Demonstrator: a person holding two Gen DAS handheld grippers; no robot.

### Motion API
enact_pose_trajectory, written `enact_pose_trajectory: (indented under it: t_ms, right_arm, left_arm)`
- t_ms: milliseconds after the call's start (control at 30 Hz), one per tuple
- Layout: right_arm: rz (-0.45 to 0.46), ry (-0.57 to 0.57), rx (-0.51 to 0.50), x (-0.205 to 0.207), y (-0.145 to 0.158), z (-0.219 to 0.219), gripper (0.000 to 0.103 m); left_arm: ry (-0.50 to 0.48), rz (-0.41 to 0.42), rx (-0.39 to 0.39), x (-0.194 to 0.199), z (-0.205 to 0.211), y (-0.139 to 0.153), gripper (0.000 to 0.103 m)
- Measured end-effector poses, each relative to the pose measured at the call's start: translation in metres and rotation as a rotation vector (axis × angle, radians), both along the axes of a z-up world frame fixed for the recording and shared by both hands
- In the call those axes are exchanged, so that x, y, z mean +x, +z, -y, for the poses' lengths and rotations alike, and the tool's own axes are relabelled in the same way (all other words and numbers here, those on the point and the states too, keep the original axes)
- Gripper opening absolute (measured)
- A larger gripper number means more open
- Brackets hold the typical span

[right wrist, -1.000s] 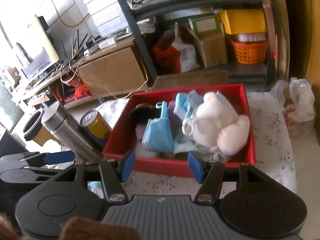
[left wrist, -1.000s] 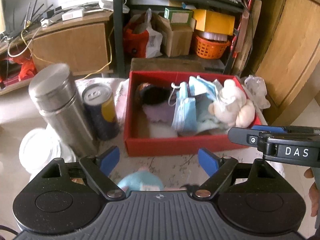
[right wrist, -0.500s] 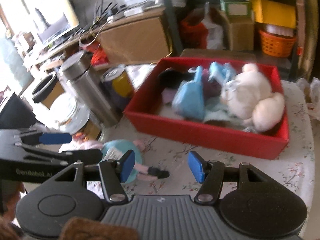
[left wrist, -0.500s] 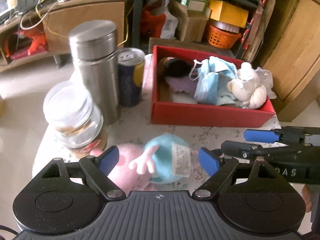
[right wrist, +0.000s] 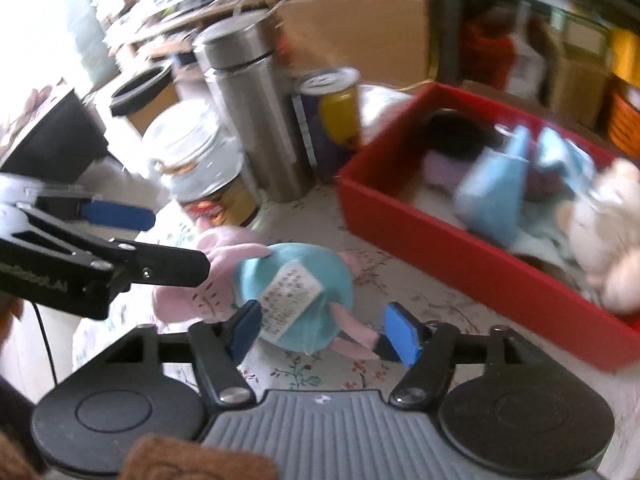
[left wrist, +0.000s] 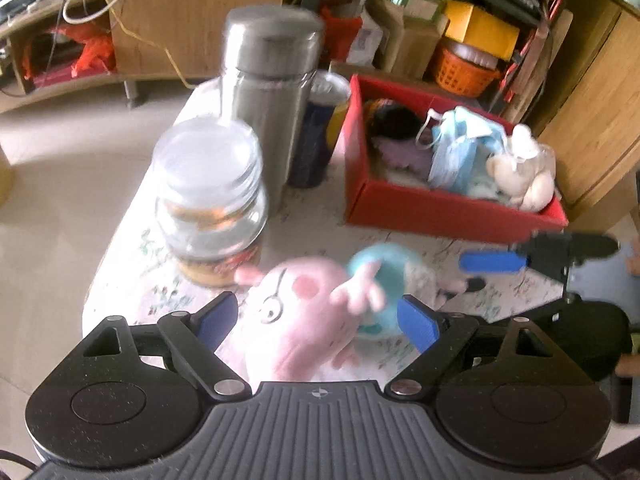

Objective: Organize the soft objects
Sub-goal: 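Close left tool on the pink pig plush while right tool grasps the teal plush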

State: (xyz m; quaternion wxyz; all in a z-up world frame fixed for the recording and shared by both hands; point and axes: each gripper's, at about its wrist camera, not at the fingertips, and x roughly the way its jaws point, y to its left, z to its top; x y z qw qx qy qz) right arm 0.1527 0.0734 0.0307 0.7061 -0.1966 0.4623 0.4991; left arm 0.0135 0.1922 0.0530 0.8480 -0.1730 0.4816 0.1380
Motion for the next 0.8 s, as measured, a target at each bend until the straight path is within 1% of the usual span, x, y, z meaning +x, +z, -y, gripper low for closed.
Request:
enact_pose_trajectory:
  t_ms: [33, 100, 167, 200, 267, 333, 433, 467, 533, 567, 600, 667, 700, 733, 767, 800]
  right_arm:
    - [0.022, 0.025, -0.012, -0.002, -0.003, -0.004, 0.050]
    - [0.051, 0.059, -0.031, -0.003, -0.009, -0.010, 0.050]
    - [0.038, 0.075, -0.036, -0.002, -0.015, -0.014, 0.050]
    - [0.031, 0.081, -0.039, -0.002, -0.016, -0.016, 0.050]
    - [0.029, 0.095, -0.039, -0.002, -0.017, -0.017, 0.051]
    - [0.020, 0.114, -0.043, 0.000, -0.019, -0.018, 0.052]
    - [0.017, 0.123, -0.050, 0.000, -0.024, -0.018, 0.055]
    - [0.000, 0.113, -0.046, 0.003, -0.026, -0.017, 0.056]
    - [-0.034, 0.101, -0.035, 0.007, -0.027, -0.015, 0.056]
    - [-0.041, 0.101, -0.031, 0.009, -0.028, -0.014, 0.056]
    - [-0.039, 0.107, -0.031, 0.009, -0.028, -0.012, 0.056]
    - [-0.027, 0.126, -0.026, 0.010, -0.027, -0.011, 0.056]
    - [-0.015, 0.137, -0.017, 0.009, -0.027, -0.011, 0.056]
    - [-0.003, 0.149, -0.008, 0.009, -0.027, -0.012, 0.056]
    - [0.002, 0.163, -0.002, 0.008, -0.027, -0.013, 0.055]
    - [0.001, 0.173, 0.001, 0.007, -0.026, -0.013, 0.051]
  left_arm:
    - [0.000, -0.010, -0.007, 0.000, -0.003, -0.004, 0.085]
    - [-0.020, -0.031, -0.050, 0.001, -0.010, -0.012, 0.085]
    - [-0.055, -0.031, -0.119, 0.003, -0.013, -0.017, 0.085]
    - [-0.075, -0.032, -0.134, 0.004, -0.012, -0.019, 0.085]
    - [-0.110, -0.044, -0.123, 0.006, -0.008, -0.023, 0.088]
    - [-0.121, -0.062, -0.112, 0.010, -0.006, -0.028, 0.090]
    - [-0.101, -0.071, -0.156, 0.016, -0.013, -0.037, 0.093]
    - [-0.089, -0.077, -0.164, 0.018, -0.016, -0.040, 0.093]
    - [-0.067, -0.103, -0.158, 0.020, -0.021, -0.046, 0.092]
    - [-0.058, -0.125, -0.176, 0.019, -0.025, -0.052, 0.089]
    - [-0.054, -0.139, -0.212, 0.018, -0.027, -0.058, 0.088]
    - [-0.039, -0.151, -0.273, 0.019, -0.031, -0.068, 0.079]
    - [-0.034, -0.158, -0.270, 0.020, -0.030, -0.069, 0.073]
    - [-0.035, -0.166, -0.248, 0.022, -0.027, -0.069, 0.066]
    - [-0.040, -0.170, -0.213, 0.024, -0.024, -0.068, 0.065]
    - [-0.043, -0.169, -0.197, 0.024, -0.023, -0.068, 0.065]
